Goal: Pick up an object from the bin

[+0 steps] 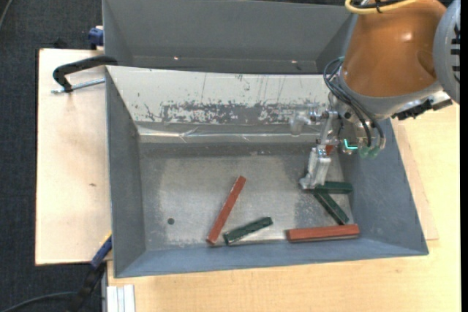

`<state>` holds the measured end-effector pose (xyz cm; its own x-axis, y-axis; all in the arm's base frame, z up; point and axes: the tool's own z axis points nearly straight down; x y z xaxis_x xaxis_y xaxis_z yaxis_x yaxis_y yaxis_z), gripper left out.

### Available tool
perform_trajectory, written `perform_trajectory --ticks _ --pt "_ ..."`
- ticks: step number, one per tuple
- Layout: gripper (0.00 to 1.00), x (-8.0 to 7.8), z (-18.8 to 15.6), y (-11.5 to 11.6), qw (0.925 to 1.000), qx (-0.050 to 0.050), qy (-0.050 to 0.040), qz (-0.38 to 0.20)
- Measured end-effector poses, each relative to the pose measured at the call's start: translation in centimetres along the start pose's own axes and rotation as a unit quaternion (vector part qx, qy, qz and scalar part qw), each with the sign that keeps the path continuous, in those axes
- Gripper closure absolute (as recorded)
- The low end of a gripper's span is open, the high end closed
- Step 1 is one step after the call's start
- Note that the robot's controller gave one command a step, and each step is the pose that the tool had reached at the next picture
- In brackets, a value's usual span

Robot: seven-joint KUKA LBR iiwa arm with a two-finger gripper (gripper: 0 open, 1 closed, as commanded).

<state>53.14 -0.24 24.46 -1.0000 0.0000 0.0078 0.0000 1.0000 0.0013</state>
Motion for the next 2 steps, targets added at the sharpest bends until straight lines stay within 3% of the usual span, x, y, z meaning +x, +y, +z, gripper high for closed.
perform_trajectory --ticks 1,2 --pt "0.0 1.6 10.2 4.5 0.9922 0.0 -0.001 -0.125" --pt "0.0 2.0 17.7 7.8 0.9903 0.0 -0.0025 -0.139"
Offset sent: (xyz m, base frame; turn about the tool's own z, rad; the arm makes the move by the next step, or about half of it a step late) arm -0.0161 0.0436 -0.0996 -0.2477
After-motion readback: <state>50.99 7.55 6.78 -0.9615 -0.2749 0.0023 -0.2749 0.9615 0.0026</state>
